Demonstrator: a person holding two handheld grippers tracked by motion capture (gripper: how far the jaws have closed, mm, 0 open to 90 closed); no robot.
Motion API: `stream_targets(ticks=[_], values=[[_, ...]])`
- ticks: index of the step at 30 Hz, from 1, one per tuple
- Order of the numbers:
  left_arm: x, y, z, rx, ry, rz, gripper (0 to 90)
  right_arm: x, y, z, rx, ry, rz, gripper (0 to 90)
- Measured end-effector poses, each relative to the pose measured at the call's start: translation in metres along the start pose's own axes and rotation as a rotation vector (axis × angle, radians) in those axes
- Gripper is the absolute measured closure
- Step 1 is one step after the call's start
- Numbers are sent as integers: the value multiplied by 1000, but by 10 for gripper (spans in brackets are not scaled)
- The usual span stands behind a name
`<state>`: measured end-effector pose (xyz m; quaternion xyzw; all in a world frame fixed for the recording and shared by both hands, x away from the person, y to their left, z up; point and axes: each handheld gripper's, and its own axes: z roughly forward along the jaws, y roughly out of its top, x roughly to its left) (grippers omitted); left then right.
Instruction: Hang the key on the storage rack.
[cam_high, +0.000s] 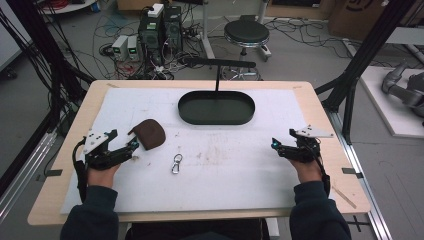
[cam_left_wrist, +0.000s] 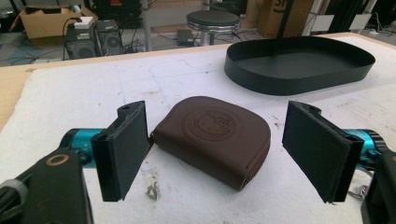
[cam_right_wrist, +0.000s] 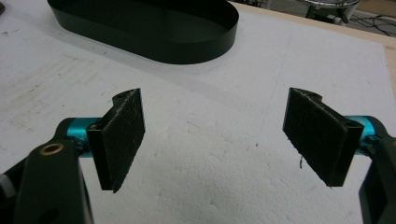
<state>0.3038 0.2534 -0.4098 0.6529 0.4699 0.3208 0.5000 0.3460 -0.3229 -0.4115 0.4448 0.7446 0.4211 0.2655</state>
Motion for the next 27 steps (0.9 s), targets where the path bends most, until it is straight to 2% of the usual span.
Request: stream_targets(ticks=[5, 12, 16, 19, 21, 22, 23, 24, 25, 26, 27], values=[[3, -2, 2, 4, 4, -22, 229, 0, -1, 1, 2, 8, 0, 212], [-1, -3, 11, 29, -18, -10, 233, -3, -3, -1, 3, 16, -3, 213], [-6, -1, 13, 31, -55, 8, 267, -2, -4, -4, 1, 9, -17, 219], [-10, 0, 13, 38, -86, 22, 312, 2, -4, -5, 12, 6, -53, 250], [-15, 1, 13, 33, -115, 9, 330, 3, -4, -5, 13, 5, -57, 250], [-17, 1, 13, 36, -141, 6, 358, 5, -5, -6, 15, 6, -58, 251], [-20, 1, 15, 53, -189, 8, 404, 6, -5, -7, 12, 7, -63, 251], [-23, 1, 18, 69, -207, 14, 432, 8, -4, -8, 7, 7, -67, 251], [-26, 1, 21, 89, -228, 21, 432, 8, -4, -8, 6, 9, -69, 251], [-33, 0, 28, 120, -277, 25, 428, 8, -4, -7, 8, 8, -69, 251], [-33, 0, 28, 120, -277, 25, 421, 8, -4, -5, 12, 11, -69, 251]])
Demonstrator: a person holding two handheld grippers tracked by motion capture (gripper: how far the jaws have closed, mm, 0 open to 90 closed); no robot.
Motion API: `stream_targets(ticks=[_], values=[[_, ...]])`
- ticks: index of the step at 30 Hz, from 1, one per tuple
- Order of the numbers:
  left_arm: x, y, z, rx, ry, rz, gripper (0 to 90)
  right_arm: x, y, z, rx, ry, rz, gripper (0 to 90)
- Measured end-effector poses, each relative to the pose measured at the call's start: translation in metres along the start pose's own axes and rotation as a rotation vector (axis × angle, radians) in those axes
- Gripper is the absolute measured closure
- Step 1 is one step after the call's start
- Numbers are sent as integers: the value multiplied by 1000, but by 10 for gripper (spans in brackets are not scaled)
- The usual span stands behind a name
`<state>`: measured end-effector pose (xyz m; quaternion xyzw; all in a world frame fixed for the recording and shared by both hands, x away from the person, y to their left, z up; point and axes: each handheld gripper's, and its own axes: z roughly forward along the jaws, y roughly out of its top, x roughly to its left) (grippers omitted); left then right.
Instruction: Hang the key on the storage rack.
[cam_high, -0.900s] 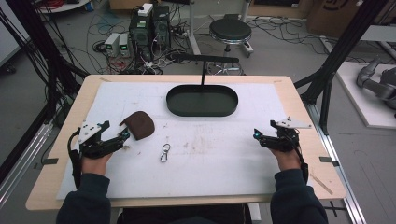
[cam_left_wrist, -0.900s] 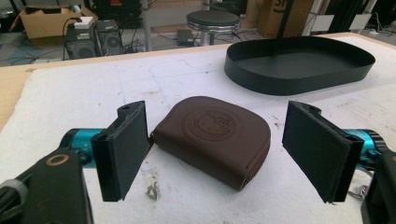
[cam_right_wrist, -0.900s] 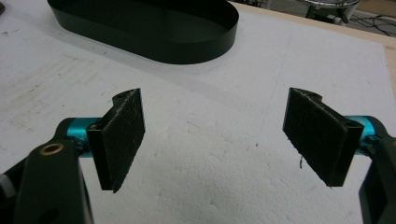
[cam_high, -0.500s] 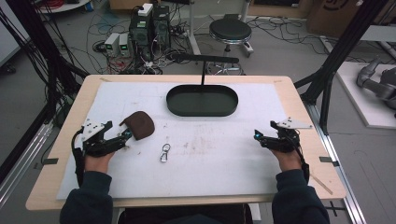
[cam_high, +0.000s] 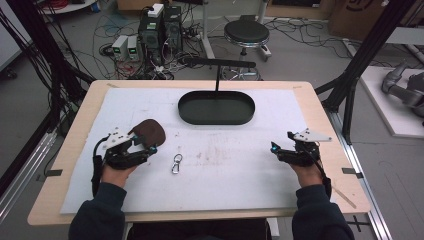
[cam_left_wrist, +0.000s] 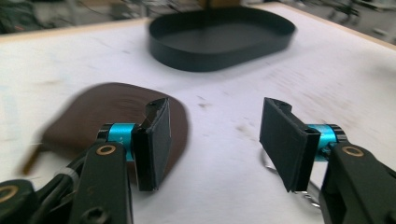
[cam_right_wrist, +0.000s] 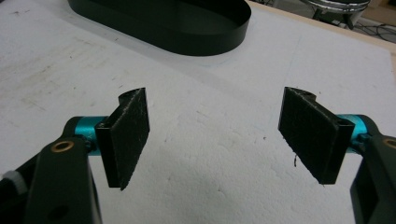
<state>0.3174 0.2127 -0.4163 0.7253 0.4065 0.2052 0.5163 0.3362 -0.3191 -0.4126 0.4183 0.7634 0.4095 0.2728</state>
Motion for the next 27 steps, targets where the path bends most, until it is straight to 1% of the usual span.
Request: stream_targets(ticks=[1, 2, 3, 4, 5, 6, 7, 8, 10, 11, 12, 13, 14, 16, 18, 19, 20, 21, 22, 24, 27], values=[[-3, 0, 4, 9, -16, 1, 421, 0, 0, 0, 0, 0, 0, 251], [-9, 0, 14, 28, -44, -5, 395, 0, -1, 2, 10, 4, -2, 251], [-12, 0, 18, 37, -58, -2, 388, 1, -1, 3, 14, 7, -6, 251], [-12, 0, 18, 37, -58, -2, 389, 1, -1, 3, 14, 7, -6, 251], [-17, 0, 23, 53, -73, 9, 401, 1, -1, 5, 24, 8, -17, 251], [-20, 0, 27, 63, -81, 12, 401, 1, -1, 5, 24, 8, -17, 251], [-24, 0, 31, 79, -94, 18, 469, 1, -1, 6, 25, 9, -12, 251], [-28, -1, 35, 98, -97, 23, 469, 1, -1, 6, 25, 9, -12, 251], [-37, -3, 45, 148, -108, 33, 527, 0, -1, 6, 24, 9, -13, 251], [-44, -6, 52, 188, -109, 53, 554, 1, -1, 6, 24, 9, -13, 251], [-44, -6, 52, 188, -109, 53, 568, 1, -1, 6, 24, 9, -14, 252], [-51, -8, 57, 219, -116, 60, 574, 1, -1, 6, 25, 9, -16, 251], [-51, -8, 57, 219, -116, 60, 578, 1, -1, 6, 25, 9, -16, 251], [-55, -10, 60, 240, -122, 67, 596, 2, -1, 5, 25, 9, -21, 253], [-59, -11, 63, 265, -113, 80, 632, 3, -1, 5, 24, 19, -39, 252], [-59, -13, 66, 299, -94, 102, 645, 3, 0, 5, 28, 20, -43, 252], [-59, -13, 66, 299, -94, 102, 647, 4, 0, 5, 31, 23, -50, 252], [-59, -14, 67, 311, -90, 108, 647, 4, 0, 5, 31, 23, -50, 252], [-57, -15, 67, 305, -84, 101, 692, 4, 0, 5, 30, 31, -52, 252], [-56, -15, 67, 304, -79, 98, 702, 4, 0, 5, 30, 32, -52, 252], [-56, -15, 66, 303, -75, 98, 742, 4, 0, 6, 32, 35, -54, 252]])
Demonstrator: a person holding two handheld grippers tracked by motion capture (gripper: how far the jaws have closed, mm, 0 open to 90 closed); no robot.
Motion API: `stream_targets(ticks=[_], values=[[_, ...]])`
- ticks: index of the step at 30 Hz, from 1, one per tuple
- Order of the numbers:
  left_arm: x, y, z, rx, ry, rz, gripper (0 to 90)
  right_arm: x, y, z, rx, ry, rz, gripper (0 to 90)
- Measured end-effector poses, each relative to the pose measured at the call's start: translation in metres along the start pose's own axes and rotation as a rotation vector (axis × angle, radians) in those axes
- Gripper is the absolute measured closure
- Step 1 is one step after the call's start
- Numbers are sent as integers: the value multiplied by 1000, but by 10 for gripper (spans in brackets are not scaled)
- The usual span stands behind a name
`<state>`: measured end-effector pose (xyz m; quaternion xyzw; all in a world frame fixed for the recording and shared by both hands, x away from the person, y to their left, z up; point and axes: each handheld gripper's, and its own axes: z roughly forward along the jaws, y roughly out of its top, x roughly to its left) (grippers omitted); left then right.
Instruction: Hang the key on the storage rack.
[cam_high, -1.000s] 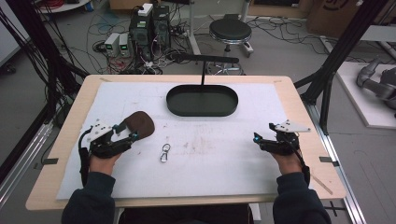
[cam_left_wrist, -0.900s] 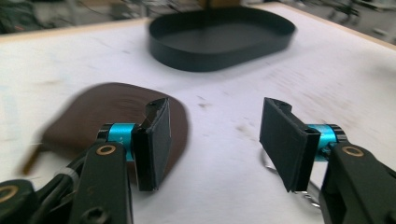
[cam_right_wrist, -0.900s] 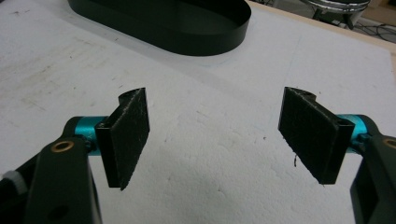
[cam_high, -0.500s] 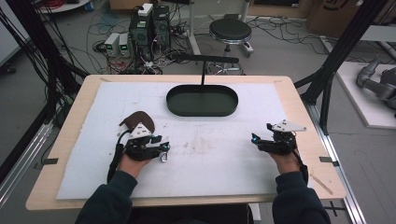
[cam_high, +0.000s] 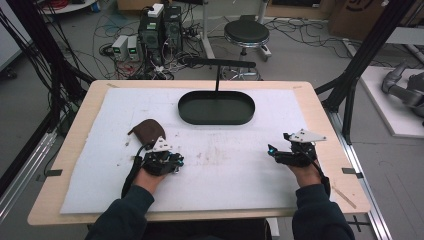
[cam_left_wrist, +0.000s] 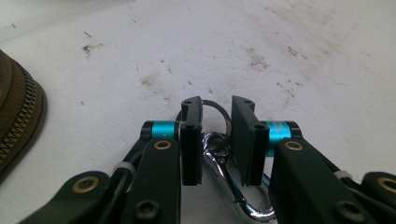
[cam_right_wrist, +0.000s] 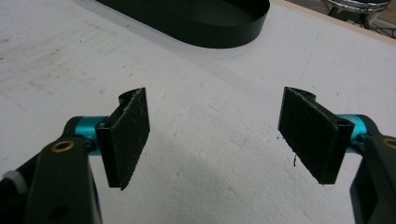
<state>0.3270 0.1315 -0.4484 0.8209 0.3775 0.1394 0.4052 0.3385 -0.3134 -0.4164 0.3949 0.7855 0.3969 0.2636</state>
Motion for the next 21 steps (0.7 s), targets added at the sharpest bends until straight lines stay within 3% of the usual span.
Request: stream_targets(ticks=[2, 4, 8, 10, 15, 21], values=[[1, 0, -1, -2, 3, -1, 750, 0, 0, 0, -1, 0, -1, 253], [3, 0, -4, -26, -6, -8, 821, 0, 0, 0, 1, 4, -2, 253], [12, -1, -12, -71, -38, -70, 836, 0, 0, 1, 2, 8, 3, 253], [19, -2, -18, -111, -82, -107, 865, 0, 0, 1, 3, 8, 4, 253], [25, -4, -21, -106, -86, -132, 874, 0, 0, 1, 5, 8, 2, 253], [28, -6, -21, -62, -70, -117, 850, 0, 0, 1, 8, 8, 8, 253]])
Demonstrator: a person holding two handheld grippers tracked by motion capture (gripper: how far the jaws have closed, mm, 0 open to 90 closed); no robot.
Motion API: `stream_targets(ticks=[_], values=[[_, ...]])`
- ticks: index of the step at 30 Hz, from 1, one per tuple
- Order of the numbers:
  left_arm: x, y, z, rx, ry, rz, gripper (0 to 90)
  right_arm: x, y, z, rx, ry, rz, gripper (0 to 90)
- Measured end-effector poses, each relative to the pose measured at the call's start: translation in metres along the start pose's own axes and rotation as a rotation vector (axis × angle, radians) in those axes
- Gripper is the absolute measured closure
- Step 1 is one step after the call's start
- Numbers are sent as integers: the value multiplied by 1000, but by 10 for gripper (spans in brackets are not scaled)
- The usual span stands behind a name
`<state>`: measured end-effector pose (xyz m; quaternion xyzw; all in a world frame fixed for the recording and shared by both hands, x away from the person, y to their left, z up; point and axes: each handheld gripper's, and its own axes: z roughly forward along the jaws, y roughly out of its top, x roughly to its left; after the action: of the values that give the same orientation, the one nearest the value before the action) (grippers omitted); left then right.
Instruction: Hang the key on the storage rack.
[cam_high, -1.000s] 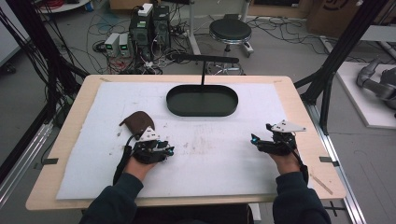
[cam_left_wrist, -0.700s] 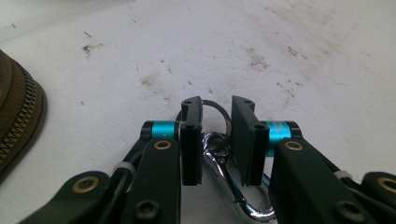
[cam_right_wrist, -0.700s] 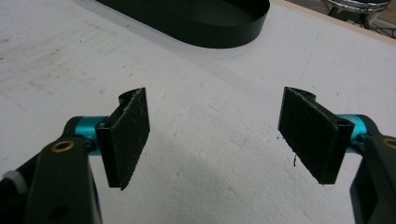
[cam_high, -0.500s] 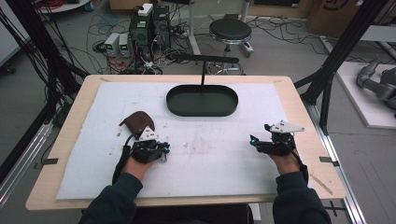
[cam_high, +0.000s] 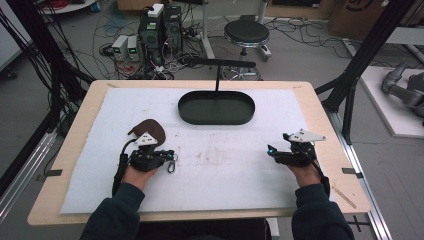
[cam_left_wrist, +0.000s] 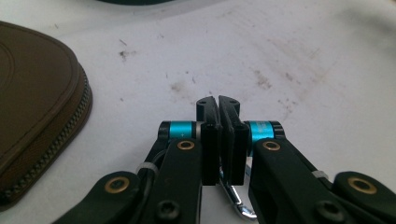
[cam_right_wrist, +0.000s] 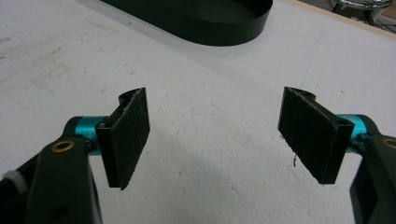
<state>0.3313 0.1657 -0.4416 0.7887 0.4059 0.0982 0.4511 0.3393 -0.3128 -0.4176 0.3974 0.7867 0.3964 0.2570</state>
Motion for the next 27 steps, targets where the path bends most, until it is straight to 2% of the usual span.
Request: stream_targets(ticks=[2, 7, 15, 16, 17, 18, 19, 22, 26, 27], values=[[0, -1, 2, 21, -10, -3, 847, 0, 0, 0, 0, -1, 1, 253], [-2, -2, 3, 73, -24, 25, 850, -1, 0, 0, -1, 1, 2, 253], [-1, -3, -1, 90, -35, 35, 841, -1, -1, 0, 2, 1, 2, 256], [-1, -3, -1, 89, -39, 34, 823, -1, -1, 0, 2, 2, 5, 256], [-1, -2, -2, 95, -40, 35, 759, -1, -1, 0, -1, 3, -2, 257], [-1, -2, -3, 99, -38, 38, 759, -1, -1, 0, -1, 3, -2, 257], [-1, -2, -4, 107, -27, 50, 803, -1, -1, -1, 1, 2, -2, 257], [0, -1, -4, 116, -35, 51, 845, -1, -1, 0, -1, 1, -1, 257], [-1, -1, -5, 118, -27, 47, 843, -1, -1, -1, 0, 2, -6, 258], [1, -1, -6, 118, -20, 41, 820, -1, -1, -1, 0, 1, -5, 258]])
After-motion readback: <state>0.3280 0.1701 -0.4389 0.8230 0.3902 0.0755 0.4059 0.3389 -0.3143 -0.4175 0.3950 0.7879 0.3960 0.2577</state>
